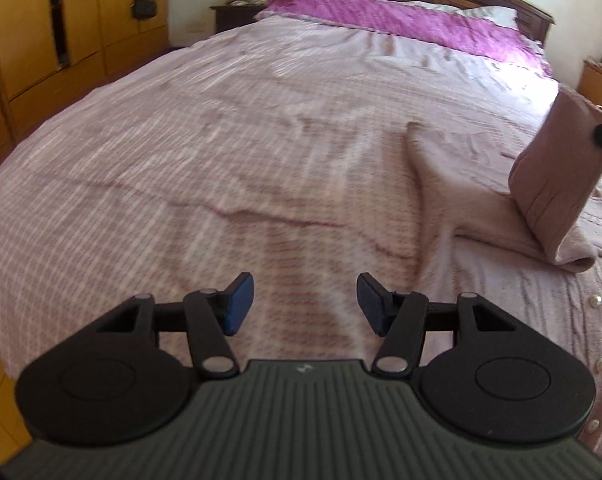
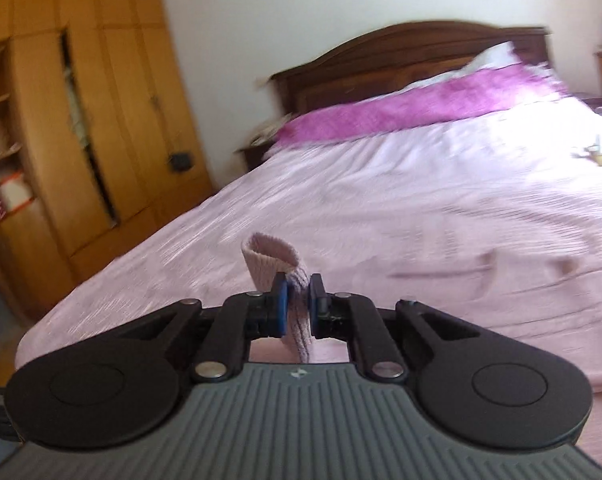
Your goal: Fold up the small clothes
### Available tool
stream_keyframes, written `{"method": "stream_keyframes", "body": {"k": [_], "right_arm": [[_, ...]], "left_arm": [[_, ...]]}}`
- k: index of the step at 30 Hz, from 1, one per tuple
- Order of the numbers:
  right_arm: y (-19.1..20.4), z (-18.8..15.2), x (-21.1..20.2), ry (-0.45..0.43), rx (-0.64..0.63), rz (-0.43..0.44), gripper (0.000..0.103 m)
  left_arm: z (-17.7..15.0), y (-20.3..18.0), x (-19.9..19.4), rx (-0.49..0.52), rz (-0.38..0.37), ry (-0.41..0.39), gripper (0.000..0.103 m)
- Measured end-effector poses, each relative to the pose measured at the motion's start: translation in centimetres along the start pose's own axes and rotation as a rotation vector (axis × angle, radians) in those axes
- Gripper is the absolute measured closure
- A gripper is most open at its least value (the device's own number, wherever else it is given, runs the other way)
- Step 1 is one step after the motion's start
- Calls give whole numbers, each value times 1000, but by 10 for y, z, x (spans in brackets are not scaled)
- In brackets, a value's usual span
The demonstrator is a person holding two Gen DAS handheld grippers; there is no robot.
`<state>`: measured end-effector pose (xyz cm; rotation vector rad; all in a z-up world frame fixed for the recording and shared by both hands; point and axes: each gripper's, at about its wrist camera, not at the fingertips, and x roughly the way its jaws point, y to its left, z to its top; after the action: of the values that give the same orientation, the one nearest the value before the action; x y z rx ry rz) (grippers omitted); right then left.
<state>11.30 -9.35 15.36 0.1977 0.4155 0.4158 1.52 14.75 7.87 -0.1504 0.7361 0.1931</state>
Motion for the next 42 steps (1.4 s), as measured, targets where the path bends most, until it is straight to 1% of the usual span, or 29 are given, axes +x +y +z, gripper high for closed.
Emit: {"method": "stream_keyframes", "body": {"k": [4, 7, 12, 15, 17, 20, 21, 22, 23, 24, 25, 26, 27, 29, 30, 33, 36, 40, 42], "right_arm": [[-52, 8, -28, -46, 68, -95, 92], [-96, 3, -43, -45, 148, -162, 92], [-161, -26, -62, -14, 266, -272, 92], [-187, -47, -68, 8, 297, -327, 92], [-198, -60, -72, 25, 291, -367, 92], [-209, -72, -70, 81, 270, -380, 90], [-210, -75, -70, 102, 268, -372, 88], [-213, -77, -72, 113, 266, -356, 84], [-213, -75, -72, 117, 260, -347, 74], [-212, -72, -74, 114, 253, -340, 60], [-213, -70, -76, 101, 246, -328, 53], [-213, -64, -77, 81, 242, -323, 41], [-212, -60, -81, 57, 237, -326, 33], [-210, -50, -85, 19, 225, -332, 29], [-210, -45, -85, 17, 216, -330, 28], [-212, -39, -71, 46, 180, -313, 28], [-208, -42, -52, 88, 112, -290, 28], [-205, -52, -29, 154, 56, -305, 29], [-204, -55, -22, 168, 31, -316, 30]], "left_arm": [[14, -21, 4, 43, -35, -12, 44], [26, -36, 10, 48, -71, -14, 44], [47, -61, 24, 63, -108, -14, 44], [57, -74, 35, 76, -111, -18, 44], [62, -82, 45, 81, -106, -14, 44], [72, -91, 65, 80, -91, 25, 44], [75, -93, 71, 79, -88, 36, 44], [78, -96, 77, 76, -85, 45, 44], [80, -98, 83, 75, -82, 52, 44], [83, -100, 88, 71, -80, 56, 44], [86, -101, 93, 67, -81, 59, 44], [89, -103, 98, 62, -84, 63, 44], [91, -105, 103, 57, -87, 70, 44], [95, -109, 113, 54, -101, 82, 44], [97, -113, 118, 58, -105, 86, 44], [99, -124, 131, 87, -109, 90, 44], [98, -138, 145, 131, -54, 96, 44], [94, -148, 155, 161, -17, 65, 44], [90, -152, 157, 185, 0, 57, 45]]}}
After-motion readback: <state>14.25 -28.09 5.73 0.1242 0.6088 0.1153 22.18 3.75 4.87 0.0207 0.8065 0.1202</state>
